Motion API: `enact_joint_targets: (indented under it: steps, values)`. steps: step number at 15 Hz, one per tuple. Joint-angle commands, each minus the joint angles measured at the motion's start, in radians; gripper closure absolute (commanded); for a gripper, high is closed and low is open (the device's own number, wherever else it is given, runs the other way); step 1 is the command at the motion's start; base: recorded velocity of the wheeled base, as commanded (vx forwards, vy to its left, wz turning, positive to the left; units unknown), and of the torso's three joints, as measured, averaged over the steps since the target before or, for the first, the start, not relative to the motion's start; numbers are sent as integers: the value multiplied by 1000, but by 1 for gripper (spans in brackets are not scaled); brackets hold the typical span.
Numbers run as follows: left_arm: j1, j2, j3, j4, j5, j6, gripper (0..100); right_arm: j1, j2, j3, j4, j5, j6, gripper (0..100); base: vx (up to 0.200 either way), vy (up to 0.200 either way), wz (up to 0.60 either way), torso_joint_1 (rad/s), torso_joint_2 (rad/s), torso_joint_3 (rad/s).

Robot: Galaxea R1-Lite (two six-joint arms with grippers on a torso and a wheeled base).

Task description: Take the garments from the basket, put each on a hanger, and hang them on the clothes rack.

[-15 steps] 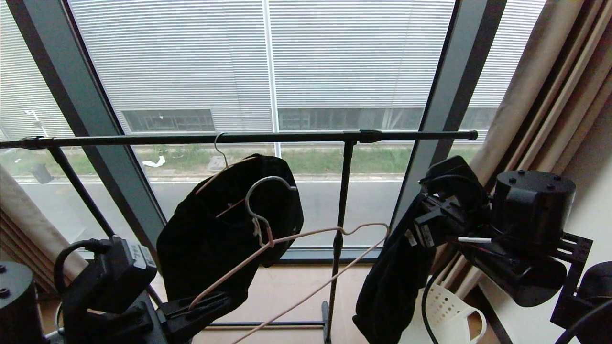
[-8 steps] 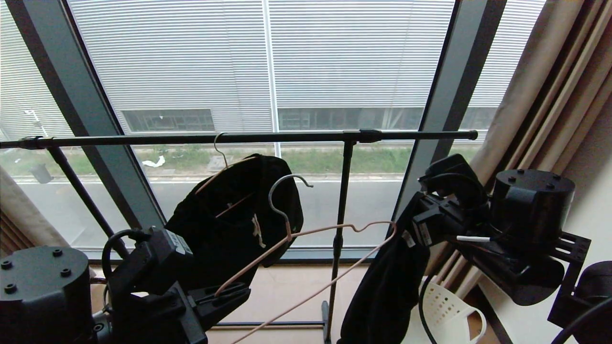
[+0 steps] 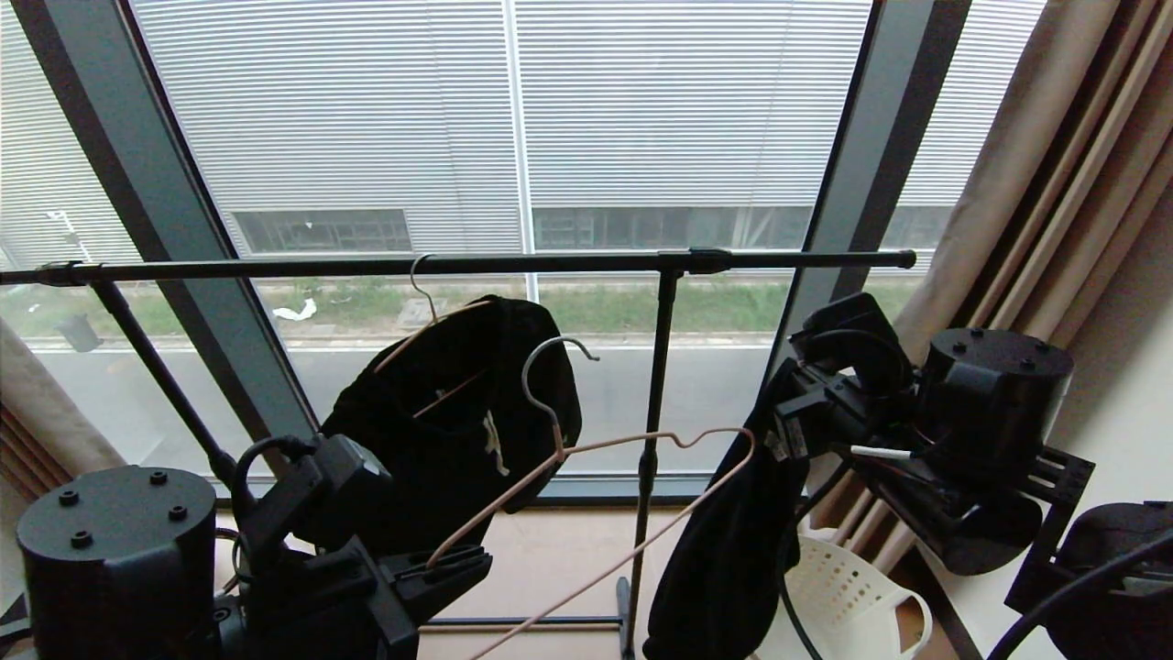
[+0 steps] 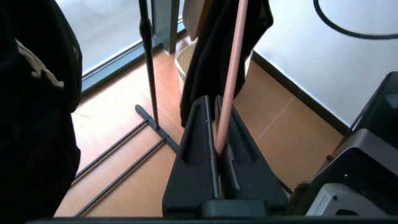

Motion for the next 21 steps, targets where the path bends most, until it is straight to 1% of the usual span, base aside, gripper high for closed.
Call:
enact_joint_targets:
  steps: [1,4,10,17,19,21]
  values:
    - [0,11,-8,0,0,-16,100,0,6,-1,0,0,-1,100,0,0,0,0,0,0]
    - [0,9,-14,0,0,-36,100,0,20,-3,-6,0,-1,100,0,0,0,0,0,0]
    - [-12,17,-34,-1,0,-36,100,0,26,-13,-6,2,-1,100,0,0,0,0,0,0]
    - [-11,57,-92,-1,2,-36,100,5,23,-4,-6,5,1,100,0,0,0,0,0,0]
    - [-11,69,-109,-1,2,-36,100,29,24,-6,-6,3,1,100,0,0,0,0,0,0]
    - [-12,74,-112,-1,2,-36,100,31,26,-10,-6,3,1,100,0,0,0,0,0,0]
